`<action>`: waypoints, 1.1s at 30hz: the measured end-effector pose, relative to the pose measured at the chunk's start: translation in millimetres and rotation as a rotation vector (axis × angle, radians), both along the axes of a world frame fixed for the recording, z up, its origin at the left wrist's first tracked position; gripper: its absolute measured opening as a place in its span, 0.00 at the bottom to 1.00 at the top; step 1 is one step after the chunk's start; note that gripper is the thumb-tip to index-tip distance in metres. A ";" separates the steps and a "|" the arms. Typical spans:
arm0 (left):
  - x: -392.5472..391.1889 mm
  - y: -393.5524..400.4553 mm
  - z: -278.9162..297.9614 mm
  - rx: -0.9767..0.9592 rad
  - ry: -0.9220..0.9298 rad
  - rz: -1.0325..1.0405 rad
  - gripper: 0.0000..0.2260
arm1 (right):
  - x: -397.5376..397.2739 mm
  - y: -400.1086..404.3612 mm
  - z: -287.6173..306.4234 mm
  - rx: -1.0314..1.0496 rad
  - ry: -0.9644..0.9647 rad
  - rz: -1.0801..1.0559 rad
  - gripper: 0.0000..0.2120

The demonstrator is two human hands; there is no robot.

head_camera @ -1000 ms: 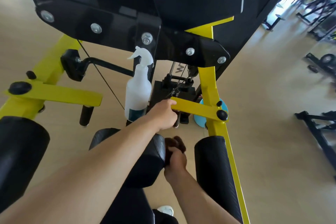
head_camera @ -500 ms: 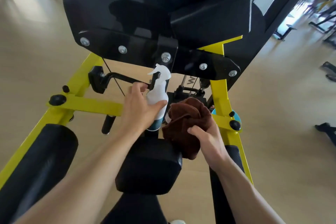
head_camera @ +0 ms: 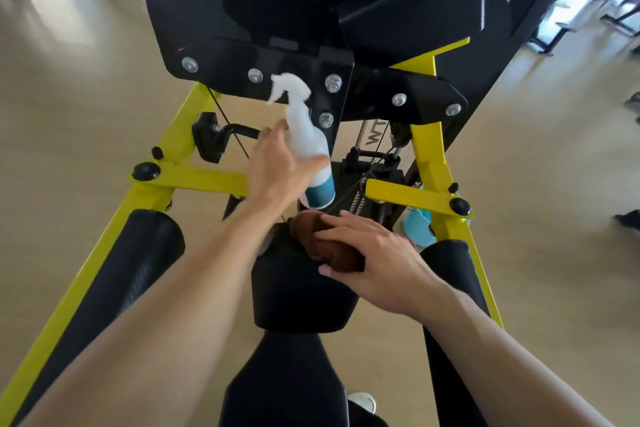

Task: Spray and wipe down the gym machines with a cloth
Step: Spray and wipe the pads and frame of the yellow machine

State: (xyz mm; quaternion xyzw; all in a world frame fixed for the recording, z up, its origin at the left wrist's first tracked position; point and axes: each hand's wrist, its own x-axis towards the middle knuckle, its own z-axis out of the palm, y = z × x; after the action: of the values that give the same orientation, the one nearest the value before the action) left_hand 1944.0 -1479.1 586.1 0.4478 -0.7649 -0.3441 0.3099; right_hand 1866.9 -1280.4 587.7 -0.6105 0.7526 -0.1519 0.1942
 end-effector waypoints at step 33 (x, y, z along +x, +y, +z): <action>-138.6 385.3 107.9 -0.189 0.353 -0.544 0.21 | -109.9 417.2 10.5 -0.387 -0.517 -1.099 0.10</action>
State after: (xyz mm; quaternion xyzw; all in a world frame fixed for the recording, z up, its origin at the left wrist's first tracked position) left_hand 1805.4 -1093.7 694.0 0.1298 -0.8194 -0.4139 0.3747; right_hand 1757.0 -863.2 598.2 -0.1029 0.8439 -0.5048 0.1495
